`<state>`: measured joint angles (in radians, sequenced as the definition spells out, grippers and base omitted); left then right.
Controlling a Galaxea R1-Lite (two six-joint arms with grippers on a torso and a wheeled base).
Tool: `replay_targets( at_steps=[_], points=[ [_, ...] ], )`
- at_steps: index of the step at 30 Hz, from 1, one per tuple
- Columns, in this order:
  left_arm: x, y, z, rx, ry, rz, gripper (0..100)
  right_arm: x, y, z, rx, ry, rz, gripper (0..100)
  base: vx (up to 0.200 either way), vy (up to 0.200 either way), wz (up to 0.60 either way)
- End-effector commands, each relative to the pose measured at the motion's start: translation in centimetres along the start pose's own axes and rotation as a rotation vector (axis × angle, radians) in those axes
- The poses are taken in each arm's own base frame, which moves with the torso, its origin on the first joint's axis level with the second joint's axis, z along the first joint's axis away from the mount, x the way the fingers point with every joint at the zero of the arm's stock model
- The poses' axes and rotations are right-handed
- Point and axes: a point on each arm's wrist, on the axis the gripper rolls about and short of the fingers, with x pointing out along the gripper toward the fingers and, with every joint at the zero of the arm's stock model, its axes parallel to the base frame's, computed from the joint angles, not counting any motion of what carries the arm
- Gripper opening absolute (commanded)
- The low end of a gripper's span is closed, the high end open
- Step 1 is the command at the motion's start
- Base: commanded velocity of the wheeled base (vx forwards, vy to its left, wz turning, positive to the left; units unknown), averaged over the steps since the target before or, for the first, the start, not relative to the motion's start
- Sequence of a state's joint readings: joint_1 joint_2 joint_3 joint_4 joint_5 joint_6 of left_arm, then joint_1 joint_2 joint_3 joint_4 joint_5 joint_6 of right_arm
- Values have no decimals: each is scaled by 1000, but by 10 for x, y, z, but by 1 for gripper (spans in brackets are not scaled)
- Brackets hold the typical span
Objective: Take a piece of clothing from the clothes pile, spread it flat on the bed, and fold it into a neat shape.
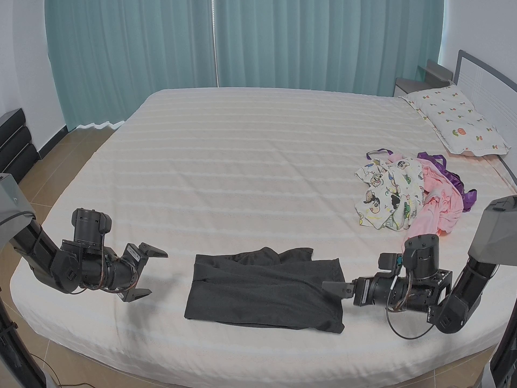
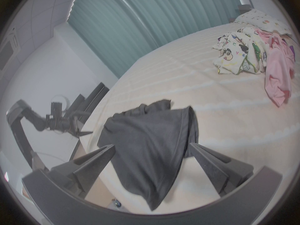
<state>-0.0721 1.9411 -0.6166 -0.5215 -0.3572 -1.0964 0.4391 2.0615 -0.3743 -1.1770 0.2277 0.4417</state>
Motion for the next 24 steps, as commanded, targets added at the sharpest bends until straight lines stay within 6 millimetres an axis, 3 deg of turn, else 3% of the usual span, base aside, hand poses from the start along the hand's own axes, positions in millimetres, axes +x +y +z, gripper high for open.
replay_targets(
  at_steps=[1, 2, 4, 8, 21, 22, 24],
  points=[
    [2, 1, 0, -3, 3, 6, 100, 19, -14, 15, 60, -35, -31, 100, 0, 0, 0],
    [3, 2, 0, -2, 5, 7, 100, 36, -21, 14, 105, -3, -49, 100, 0, 0, 0],
    [3, 2, 0, -2, 6, 8, 100, 51, -27, 14, 138, 4, -57, 100, 0, 0, 0],
    [3, 1, 0, -2, 6, 6, 100, 70, -34, 11, 154, 10, -64, 100, 0, 0, 0],
    [4, 2, 0, -3, 9, 10, 100, 97, -44, 22, 157, -32, -93, 100, 0, 0, 0],
    [4, 2, 0, -3, 9, 10, 100, 97, -44, 24, 156, -40, -94, 0, 0, 0, 0],
    [5, 2, 0, -3, 10, 11, 100, 95, -43, 26, 155, -48, -90, 0, 0, 0, 0]
  ],
)
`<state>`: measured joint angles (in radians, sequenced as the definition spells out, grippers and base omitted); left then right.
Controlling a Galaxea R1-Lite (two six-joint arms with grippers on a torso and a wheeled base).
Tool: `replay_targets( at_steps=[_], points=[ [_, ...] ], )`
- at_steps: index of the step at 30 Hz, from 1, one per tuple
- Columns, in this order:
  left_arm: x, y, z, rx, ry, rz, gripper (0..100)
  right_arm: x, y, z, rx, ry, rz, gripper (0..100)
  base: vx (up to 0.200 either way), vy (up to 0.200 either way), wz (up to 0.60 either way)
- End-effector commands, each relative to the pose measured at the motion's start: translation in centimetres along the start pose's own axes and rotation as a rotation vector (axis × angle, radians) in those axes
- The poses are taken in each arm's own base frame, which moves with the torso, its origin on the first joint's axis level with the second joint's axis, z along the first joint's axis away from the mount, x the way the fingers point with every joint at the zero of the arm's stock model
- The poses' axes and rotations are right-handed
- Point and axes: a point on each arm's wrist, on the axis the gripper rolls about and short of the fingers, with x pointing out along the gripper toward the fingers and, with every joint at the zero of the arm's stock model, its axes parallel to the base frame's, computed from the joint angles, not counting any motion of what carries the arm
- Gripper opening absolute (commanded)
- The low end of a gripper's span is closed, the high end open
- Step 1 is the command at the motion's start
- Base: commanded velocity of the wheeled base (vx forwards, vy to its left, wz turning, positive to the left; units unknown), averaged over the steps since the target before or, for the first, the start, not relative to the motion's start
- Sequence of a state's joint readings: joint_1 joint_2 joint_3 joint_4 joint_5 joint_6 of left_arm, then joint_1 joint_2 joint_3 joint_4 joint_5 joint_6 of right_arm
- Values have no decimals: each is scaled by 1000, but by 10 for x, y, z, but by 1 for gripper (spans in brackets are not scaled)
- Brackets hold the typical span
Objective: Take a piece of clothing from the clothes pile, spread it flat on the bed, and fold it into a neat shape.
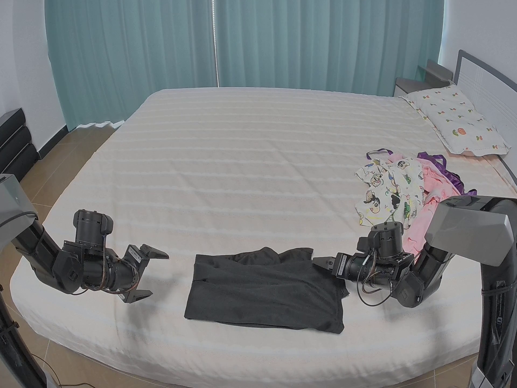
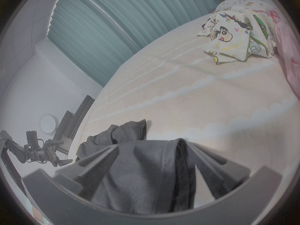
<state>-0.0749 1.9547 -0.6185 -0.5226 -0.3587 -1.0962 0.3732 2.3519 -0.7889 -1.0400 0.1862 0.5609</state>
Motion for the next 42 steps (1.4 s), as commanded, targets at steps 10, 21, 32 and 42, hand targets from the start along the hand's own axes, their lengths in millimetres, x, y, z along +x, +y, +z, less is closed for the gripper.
replay_targets(
  at_steps=[10, 21, 32, 42],
  points=[
    [5, 3, -1, -5, 10, 16, 100, -6, 8, 30, 48, -108, 26, 0, 0, 0, 0],
    [9, 5, 0, -9, 14, 25, 100, 11, 1, 40, 99, -146, 37, 0, 0, 0, 0],
    [11, 6, 0, -10, 15, 30, 100, 20, 3, 50, 123, -204, 33, 0, 0, 0, 0],
    [11, 6, -2, -5, 19, 35, 100, 28, -5, 43, 153, -195, 10, 0, 0, 0, 0]
  ],
)
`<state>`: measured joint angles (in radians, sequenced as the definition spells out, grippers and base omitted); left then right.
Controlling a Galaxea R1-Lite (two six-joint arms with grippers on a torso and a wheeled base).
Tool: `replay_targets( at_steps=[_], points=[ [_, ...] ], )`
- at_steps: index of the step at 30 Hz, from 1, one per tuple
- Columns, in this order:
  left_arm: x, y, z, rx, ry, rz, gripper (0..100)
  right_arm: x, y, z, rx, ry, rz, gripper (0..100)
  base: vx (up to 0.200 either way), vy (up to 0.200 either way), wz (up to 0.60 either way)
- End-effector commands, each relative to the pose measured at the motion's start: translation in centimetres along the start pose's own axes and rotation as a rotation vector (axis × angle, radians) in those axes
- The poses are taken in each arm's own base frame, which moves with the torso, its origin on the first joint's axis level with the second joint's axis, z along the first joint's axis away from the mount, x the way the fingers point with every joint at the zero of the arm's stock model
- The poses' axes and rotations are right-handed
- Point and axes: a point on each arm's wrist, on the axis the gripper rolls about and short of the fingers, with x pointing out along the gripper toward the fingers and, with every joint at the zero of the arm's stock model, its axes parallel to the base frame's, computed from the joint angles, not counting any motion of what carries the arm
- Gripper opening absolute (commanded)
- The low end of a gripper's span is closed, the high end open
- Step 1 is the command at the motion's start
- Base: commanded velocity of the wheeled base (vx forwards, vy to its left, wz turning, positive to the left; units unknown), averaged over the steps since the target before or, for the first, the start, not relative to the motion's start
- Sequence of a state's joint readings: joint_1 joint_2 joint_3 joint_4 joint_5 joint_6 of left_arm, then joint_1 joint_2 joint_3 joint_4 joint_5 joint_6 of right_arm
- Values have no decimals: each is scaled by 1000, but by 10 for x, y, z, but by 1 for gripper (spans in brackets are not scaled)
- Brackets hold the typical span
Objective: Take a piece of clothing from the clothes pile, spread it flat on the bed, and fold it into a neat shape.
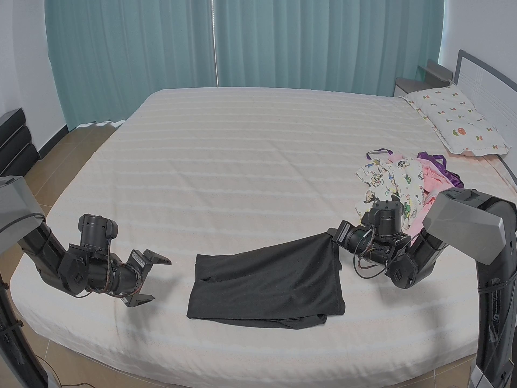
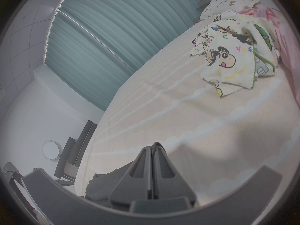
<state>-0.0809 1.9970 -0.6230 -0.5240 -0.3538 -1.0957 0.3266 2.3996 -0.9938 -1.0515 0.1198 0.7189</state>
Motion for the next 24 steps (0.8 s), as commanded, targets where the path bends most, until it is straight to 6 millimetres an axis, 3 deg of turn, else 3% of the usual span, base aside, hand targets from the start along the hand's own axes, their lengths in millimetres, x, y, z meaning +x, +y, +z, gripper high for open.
replay_targets(
  at_steps=[1, 7, 8, 9, 10, 13, 15, 18, 24],
  points=[
    [2, 0, -2, 5, 4, 5, 100, 4, -4, -3, 1, 4, -3, 100, 0, 0, 0],
    [1, 0, -3, 6, 7, 2, 100, -10, -4, -1, -3, 2, -13, 100, 0, 0, 0],
    [2, 0, -3, 9, 4, -4, 100, -25, -3, 3, -2, 11, -18, 100, 0, 0, 0],
    [2, 0, -3, 9, 3, -6, 100, -27, -3, 3, -2, 12, -17, 100, 0, 0, 0],
    [1, 1, -3, 11, 3, -9, 100, -46, -2, 1, -2, 44, -22, 100, 0, 0, 0],
    [1, 1, -4, 13, 1, -14, 100, -62, -2, -6, -22, 95, -22, 100, 0, 0, 0],
    [2, 2, -4, 12, 1, -13, 100, -88, -4, -22, -45, 193, -18, 100, 0, 0, 0],
    [2, 2, -4, 14, 1, -13, 100, -107, -6, -42, -44, 287, -5, 100, 0, 0, 0],
    [2, 2, -4, 13, 2, -11, 100, -113, -11, -59, -41, 333, -5, 100, 0, 0, 0]
  ],
)
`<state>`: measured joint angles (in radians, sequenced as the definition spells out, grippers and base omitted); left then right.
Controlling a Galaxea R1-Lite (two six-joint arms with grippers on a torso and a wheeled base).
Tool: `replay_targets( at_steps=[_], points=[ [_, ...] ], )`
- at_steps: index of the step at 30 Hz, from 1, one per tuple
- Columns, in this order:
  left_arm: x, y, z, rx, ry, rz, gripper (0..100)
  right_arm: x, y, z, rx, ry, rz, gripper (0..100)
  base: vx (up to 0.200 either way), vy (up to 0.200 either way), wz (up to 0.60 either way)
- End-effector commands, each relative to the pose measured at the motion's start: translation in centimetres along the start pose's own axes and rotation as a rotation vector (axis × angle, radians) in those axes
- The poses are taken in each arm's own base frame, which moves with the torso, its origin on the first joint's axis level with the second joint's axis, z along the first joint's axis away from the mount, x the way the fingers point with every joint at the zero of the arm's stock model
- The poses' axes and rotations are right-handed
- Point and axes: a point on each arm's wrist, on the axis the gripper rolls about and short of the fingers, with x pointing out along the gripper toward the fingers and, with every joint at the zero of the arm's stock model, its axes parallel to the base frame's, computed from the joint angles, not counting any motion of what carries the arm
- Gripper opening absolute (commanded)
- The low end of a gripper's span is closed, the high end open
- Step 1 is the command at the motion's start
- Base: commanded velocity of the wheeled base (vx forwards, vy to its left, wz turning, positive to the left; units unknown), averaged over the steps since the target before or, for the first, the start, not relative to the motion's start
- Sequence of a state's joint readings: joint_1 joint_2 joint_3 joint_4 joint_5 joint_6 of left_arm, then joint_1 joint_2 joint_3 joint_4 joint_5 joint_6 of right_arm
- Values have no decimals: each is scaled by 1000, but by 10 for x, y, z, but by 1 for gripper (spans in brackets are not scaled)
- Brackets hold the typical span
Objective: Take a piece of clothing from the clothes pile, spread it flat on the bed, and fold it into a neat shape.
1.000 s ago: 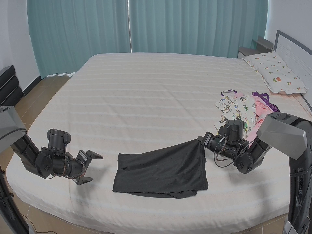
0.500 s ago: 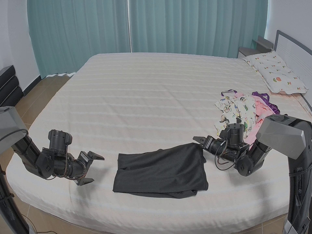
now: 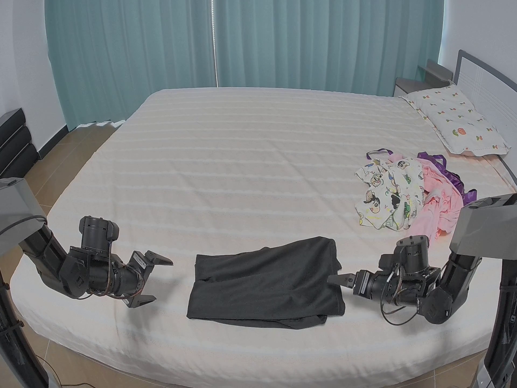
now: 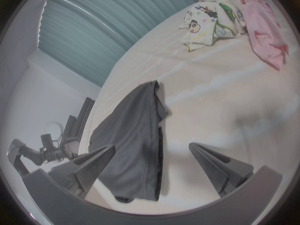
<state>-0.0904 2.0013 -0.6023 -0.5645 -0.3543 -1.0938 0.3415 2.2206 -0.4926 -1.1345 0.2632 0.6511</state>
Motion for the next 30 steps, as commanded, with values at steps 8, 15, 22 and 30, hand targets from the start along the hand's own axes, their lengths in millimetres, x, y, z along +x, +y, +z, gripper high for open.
replay_targets(
  at_steps=[8, 15, 22, 30],
  points=[
    [1, 1, -1, 1, 2, 3, 100, -1, 9, -36, -36, 126, 24, 0, 0, 0, 0],
    [1, 1, -1, 2, 2, 4, 100, -17, 8, -39, -35, 137, 9, 0, 0, 0, 0],
    [1, 1, -5, 9, 12, 6, 100, -27, 5, -41, -28, 142, -2, 0, 0, 0, 0],
    [4, 7, -33, 156, 86, 35, 100, -28, 4, -41, -20, 143, -5, 100, 0, 0, 0]
  ],
)
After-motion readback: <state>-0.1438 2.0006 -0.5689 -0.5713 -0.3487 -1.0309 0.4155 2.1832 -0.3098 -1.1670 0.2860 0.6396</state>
